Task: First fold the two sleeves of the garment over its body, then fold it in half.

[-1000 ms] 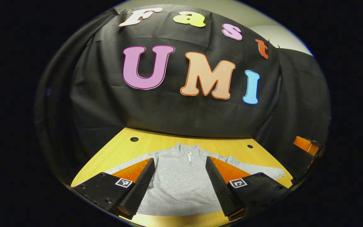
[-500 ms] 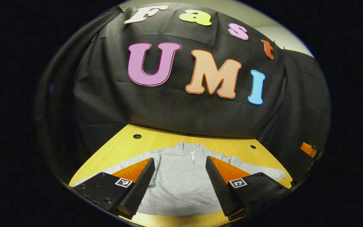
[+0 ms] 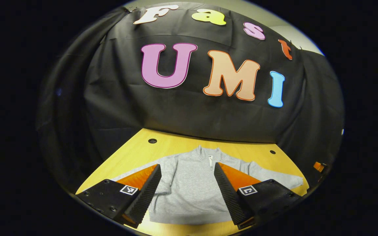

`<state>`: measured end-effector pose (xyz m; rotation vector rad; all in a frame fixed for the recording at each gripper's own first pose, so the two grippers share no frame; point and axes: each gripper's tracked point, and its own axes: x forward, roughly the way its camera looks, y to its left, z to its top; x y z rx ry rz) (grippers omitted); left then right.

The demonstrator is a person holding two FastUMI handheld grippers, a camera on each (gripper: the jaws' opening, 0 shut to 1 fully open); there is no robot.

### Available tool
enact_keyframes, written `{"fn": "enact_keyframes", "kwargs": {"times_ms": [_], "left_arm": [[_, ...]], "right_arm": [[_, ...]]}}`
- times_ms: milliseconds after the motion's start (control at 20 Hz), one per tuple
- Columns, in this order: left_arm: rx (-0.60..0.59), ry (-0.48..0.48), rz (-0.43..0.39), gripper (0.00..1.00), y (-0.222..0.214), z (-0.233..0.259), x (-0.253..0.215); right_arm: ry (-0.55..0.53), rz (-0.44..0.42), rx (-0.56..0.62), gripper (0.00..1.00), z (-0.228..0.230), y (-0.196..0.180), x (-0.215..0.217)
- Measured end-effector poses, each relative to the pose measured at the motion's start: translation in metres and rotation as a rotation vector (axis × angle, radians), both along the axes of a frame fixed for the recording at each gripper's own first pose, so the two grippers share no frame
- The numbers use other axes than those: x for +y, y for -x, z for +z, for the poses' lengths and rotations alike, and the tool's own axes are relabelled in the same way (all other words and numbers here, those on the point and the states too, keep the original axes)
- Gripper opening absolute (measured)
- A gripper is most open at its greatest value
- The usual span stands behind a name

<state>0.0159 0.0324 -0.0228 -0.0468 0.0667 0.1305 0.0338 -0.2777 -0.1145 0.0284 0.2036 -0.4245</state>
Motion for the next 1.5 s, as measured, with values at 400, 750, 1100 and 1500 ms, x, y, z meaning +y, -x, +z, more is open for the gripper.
{"fn": "enact_keyframes", "kwargs": {"times_ms": [400, 750, 1100, 1500], "left_arm": [[0.026, -0.006, -0.018, 0.95, -0.006, -0.008, -0.016], [0.036, -0.011, -0.008, 0.95, -0.008, -0.011, -0.023], [0.046, -0.011, 0.030, 0.95, -0.001, -0.015, -0.017], [0.046, 0.030, 0.076, 0.95, 0.009, -0.021, -0.008]], "right_arm": [[-0.116, -0.032, 0.155, 0.95, -0.089, -0.027, -0.062], [-0.106, -0.032, 0.283, 0.98, -0.135, -0.038, -0.085], [-0.083, 0.009, 0.346, 0.98, -0.152, -0.039, -0.087], [-0.069, 0.021, 0.393, 0.29, -0.153, -0.039, -0.077]]}}
